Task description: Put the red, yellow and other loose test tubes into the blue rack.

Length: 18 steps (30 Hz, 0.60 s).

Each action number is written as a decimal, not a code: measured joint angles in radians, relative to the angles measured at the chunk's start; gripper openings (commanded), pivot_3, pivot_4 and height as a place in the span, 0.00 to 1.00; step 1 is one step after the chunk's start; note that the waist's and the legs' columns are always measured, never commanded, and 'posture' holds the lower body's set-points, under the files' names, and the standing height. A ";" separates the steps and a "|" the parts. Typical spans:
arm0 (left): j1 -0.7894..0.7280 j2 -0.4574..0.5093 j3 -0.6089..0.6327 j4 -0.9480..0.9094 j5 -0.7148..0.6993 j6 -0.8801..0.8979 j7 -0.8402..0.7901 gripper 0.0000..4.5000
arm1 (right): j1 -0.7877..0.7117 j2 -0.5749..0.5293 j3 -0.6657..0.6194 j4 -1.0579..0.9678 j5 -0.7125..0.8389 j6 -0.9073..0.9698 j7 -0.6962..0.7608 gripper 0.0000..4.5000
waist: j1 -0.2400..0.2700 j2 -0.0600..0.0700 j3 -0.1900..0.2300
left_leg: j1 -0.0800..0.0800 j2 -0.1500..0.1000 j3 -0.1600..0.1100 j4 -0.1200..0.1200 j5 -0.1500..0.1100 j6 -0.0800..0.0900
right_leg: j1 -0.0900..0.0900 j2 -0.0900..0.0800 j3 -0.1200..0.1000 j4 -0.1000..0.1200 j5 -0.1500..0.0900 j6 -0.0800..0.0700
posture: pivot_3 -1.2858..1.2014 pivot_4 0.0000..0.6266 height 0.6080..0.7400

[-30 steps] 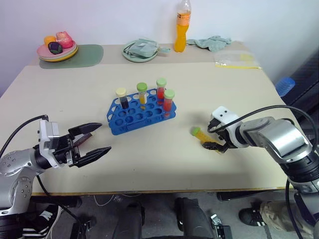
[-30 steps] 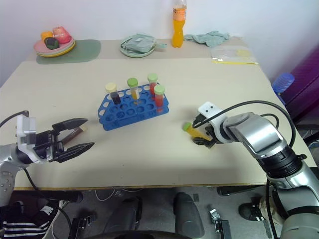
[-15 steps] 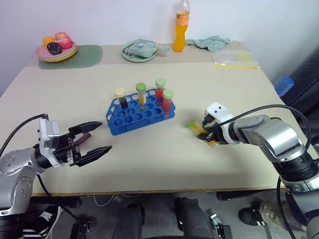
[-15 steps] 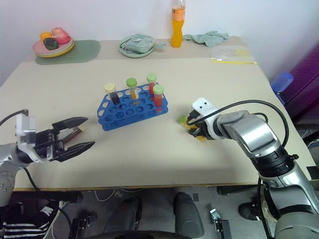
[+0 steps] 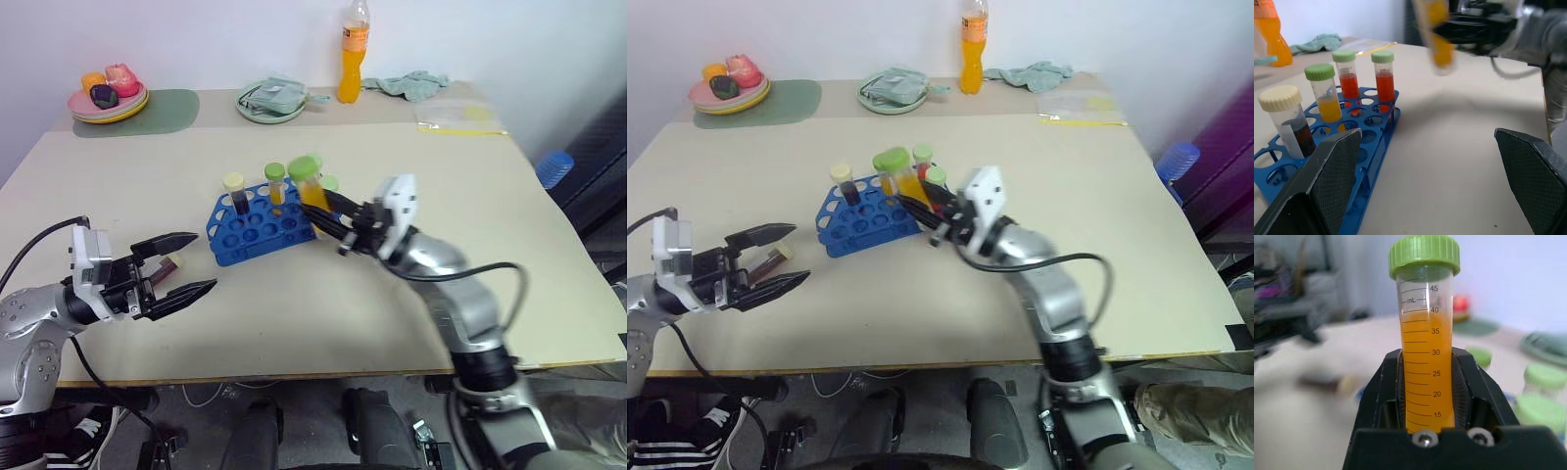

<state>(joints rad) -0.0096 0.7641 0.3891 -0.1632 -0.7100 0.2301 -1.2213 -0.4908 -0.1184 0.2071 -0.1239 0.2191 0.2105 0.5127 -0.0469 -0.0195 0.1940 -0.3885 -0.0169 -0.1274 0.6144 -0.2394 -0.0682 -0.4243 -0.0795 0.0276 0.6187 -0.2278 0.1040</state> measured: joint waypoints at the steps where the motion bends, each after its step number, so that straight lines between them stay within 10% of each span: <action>1: -0.001 0.008 0.002 0.008 0.003 0.000 -0.003 1.00 | -0.018 0.041 0.016 0.058 -0.053 -0.052 -0.057 0.17 | 0.001 0.000 0.000 | 0.000 0.000 0.000 0.000 0.000 -0.001 | 0.000 0.000 0.000 0.000 0.000 0.000 | 0.52 0.24 1.00; 18: 0.007 0.024 0.027 0.042 0.002 0.000 -0.025 1.00 | -0.161 0.246 0.033 0.741 -0.293 -0.596 -0.350 0.17 | -0.005 0.000 0.000 | 0.000 0.000 -0.001 -0.001 0.002 -0.003 | 0.000 0.000 0.000 0.001 0.000 -0.001 | 0.52 0.24 1.00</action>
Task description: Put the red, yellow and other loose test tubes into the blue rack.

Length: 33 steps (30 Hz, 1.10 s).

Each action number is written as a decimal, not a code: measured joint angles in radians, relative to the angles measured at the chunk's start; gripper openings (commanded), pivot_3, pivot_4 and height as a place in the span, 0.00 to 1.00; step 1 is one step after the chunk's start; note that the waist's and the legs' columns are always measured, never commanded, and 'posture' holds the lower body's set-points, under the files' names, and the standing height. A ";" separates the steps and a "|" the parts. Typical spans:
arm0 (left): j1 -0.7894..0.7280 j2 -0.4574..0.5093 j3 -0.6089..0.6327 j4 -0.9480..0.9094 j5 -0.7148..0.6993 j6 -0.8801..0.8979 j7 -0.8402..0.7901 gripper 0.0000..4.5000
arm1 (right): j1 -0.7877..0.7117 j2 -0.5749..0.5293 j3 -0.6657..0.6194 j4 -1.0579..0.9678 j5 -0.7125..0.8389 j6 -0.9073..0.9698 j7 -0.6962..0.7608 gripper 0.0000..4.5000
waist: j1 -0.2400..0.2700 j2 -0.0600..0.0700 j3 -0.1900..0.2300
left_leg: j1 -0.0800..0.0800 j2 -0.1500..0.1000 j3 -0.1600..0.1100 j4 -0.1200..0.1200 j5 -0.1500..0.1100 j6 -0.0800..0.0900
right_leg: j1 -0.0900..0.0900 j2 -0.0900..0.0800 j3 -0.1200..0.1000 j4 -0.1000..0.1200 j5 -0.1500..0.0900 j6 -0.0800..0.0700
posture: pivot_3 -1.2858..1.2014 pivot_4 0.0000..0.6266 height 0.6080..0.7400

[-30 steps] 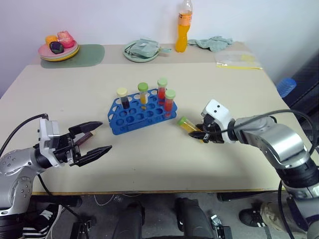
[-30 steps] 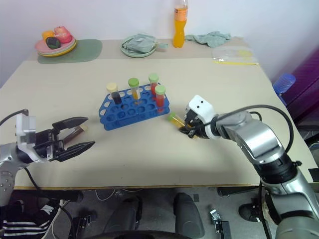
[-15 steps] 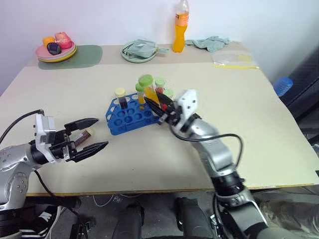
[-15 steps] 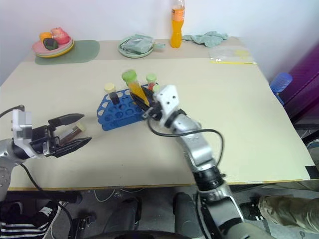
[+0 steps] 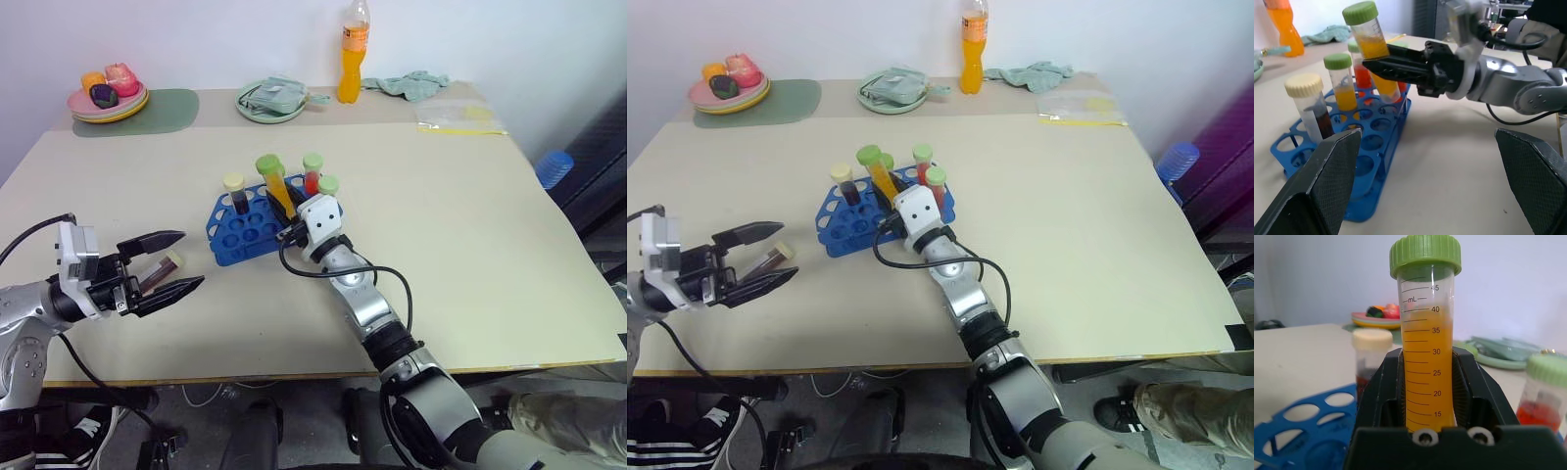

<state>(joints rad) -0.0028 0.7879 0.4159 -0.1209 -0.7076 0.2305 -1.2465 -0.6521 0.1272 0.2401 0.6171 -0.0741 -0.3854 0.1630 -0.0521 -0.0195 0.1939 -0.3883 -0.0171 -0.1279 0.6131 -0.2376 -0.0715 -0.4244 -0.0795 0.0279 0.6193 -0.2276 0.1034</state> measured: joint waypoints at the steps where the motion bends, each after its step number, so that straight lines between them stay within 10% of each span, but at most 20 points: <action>1: 0.003 0.000 0.001 0.000 0.000 0.000 0.000 1.00 | -0.006 0.000 -0.001 0.027 -0.001 -0.012 -0.005 0.17 | -0.001 0.000 0.000 | 0.000 0.000 0.000 0.000 0.000 0.000 | 0.000 0.000 0.000 0.000 0.000 0.000 | 0.52 0.24 1.00; 33: 0.072 0.034 0.074 -0.039 -0.024 0.026 -0.020 1.00 | -0.113 0.004 -0.025 0.290 0.036 -0.190 -0.008 0.17 | -0.019 0.001 0.001 | 0.014 0.000 -0.001 -0.003 0.000 0.000 | 0.012 0.000 0.000 0.000 -0.002 -0.002 | 0.52 0.24 1.00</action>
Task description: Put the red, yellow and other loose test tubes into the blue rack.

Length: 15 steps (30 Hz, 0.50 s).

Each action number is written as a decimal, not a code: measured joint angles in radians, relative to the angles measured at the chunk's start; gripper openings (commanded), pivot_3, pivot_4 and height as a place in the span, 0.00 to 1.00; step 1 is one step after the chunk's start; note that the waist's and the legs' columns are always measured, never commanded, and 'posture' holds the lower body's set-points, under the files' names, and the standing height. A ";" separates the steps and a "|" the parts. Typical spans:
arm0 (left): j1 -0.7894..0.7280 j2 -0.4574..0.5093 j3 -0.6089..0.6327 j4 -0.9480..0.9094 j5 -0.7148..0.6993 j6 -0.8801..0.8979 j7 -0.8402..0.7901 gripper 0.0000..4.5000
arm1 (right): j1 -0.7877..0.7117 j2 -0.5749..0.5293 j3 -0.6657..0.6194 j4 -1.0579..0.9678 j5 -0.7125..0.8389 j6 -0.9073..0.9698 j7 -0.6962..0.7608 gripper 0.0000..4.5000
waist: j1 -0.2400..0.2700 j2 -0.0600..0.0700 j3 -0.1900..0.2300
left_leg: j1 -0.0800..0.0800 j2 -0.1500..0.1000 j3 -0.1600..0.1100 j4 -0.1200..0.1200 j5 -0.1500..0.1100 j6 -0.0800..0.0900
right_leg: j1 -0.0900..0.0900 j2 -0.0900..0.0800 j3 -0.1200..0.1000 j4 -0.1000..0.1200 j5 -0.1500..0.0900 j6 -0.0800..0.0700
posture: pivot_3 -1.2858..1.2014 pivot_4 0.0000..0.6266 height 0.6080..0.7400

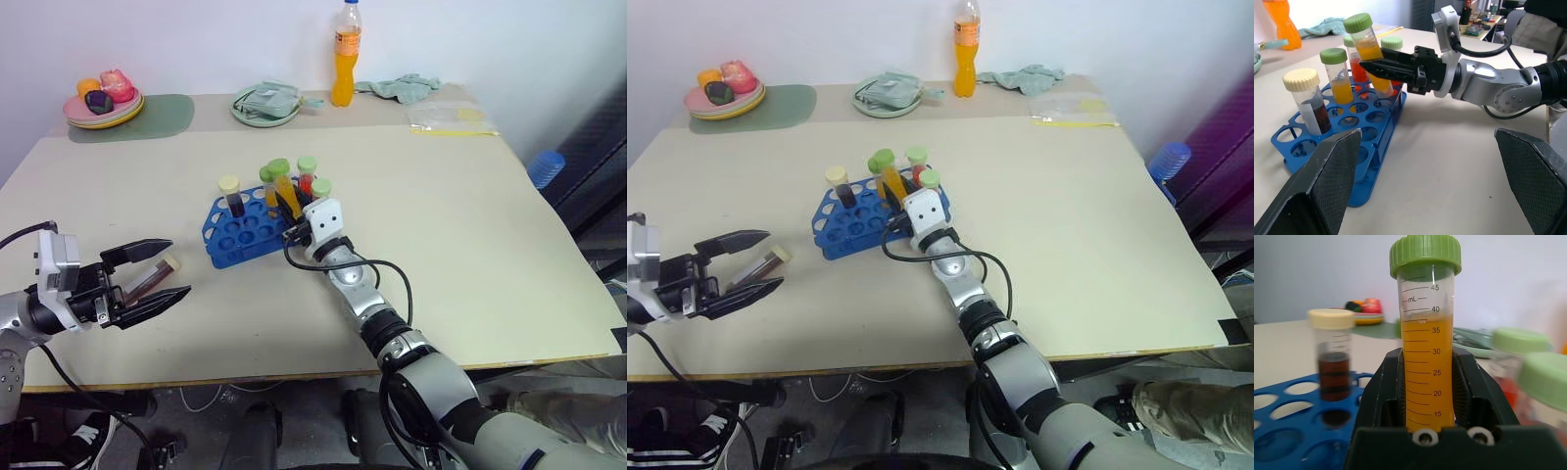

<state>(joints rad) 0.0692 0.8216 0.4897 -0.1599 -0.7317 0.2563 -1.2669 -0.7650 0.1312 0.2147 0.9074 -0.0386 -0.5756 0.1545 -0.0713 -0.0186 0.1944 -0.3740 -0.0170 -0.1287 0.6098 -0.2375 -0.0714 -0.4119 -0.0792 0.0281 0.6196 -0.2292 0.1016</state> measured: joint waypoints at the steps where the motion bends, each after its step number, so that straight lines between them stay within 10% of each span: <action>1: 0.000 0.000 0.000 0.000 0.000 0.000 0.000 1.00 | 0.001 0.000 0.006 -0.003 0.001 0.001 0.006 0.17 | 0.000 0.000 0.000 | 0.000 0.000 0.000 0.000 0.000 0.000 | 0.000 0.000 0.000 0.000 0.000 0.000 | 0.52 0.24 1.00; 15: -0.003 -0.004 0.000 0.000 0.000 0.000 0.003 1.00 | 0.005 0.000 0.021 -0.011 0.012 0.015 0.030 0.17 | 0.001 0.000 0.000 | 0.000 0.000 0.000 0.000 0.000 0.000 | 0.000 0.000 0.000 0.000 0.000 0.000 | 0.52 0.24 1.00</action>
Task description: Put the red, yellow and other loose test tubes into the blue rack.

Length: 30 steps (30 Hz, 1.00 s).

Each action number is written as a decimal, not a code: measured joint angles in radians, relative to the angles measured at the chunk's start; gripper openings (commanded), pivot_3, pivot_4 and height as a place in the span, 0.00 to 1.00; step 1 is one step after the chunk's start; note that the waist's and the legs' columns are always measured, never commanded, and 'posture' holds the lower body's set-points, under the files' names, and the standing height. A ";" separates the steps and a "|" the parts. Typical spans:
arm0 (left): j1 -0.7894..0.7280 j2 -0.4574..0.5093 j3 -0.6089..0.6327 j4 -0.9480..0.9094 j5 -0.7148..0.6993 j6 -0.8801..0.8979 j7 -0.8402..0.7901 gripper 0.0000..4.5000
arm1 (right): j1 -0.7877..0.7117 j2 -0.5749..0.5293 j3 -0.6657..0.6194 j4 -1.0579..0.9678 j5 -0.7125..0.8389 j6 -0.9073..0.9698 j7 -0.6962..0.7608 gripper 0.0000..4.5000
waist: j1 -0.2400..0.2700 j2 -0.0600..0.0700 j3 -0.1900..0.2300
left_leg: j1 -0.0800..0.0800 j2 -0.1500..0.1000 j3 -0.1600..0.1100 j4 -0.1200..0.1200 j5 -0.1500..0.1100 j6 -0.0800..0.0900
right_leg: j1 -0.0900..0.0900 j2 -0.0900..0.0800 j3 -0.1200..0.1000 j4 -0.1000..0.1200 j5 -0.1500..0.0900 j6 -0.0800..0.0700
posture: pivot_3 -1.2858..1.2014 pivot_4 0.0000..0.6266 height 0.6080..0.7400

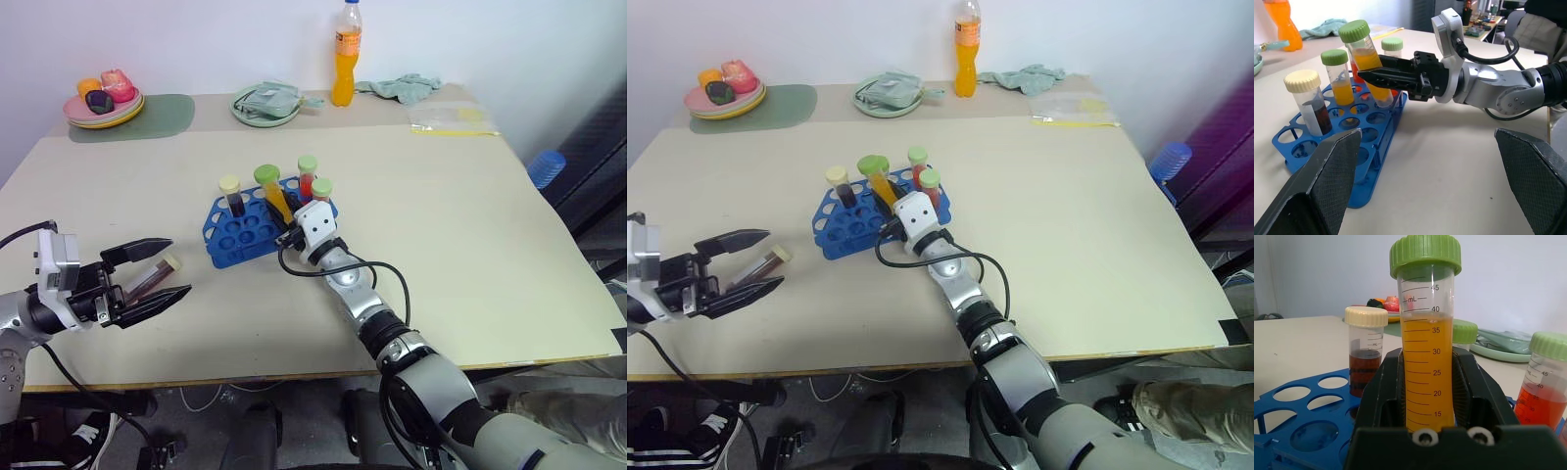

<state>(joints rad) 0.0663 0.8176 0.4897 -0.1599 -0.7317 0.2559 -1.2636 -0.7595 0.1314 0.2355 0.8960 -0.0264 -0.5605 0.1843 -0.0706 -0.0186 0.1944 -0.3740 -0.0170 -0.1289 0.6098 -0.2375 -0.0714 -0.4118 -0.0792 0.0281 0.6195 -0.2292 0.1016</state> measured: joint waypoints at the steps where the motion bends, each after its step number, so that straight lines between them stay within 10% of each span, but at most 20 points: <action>1: 0.000 0.000 0.000 0.000 0.000 0.000 0.000 1.00 | 0.000 0.000 0.001 0.000 0.000 0.001 0.001 0.17 | 0.000 0.000 0.000 | 0.000 0.000 0.000 0.000 0.000 0.000 | 0.000 0.000 0.000 0.000 0.000 0.000 | 0.52 0.24 1.00; 30: 0.001 0.000 0.000 -0.011 -0.001 0.001 0.007 1.00 | 0.001 0.001 -0.003 0.031 0.122 -0.021 0.115 0.17 | 0.000 0.001 0.000 | 0.000 0.000 -0.001 0.000 0.000 0.000 | 0.001 0.000 0.000 -0.001 0.000 0.000 | 0.52 0.24 1.00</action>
<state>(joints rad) 0.0672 0.8176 0.4897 -0.1710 -0.7324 0.2574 -1.2565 -0.7590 0.1327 0.2321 0.9269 0.0953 -0.5812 0.2994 -0.0710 -0.0178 0.1949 -0.3736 -0.0170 -0.1298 0.6097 -0.2376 -0.0715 -0.4106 -0.0792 0.0280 0.6183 -0.2294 0.1015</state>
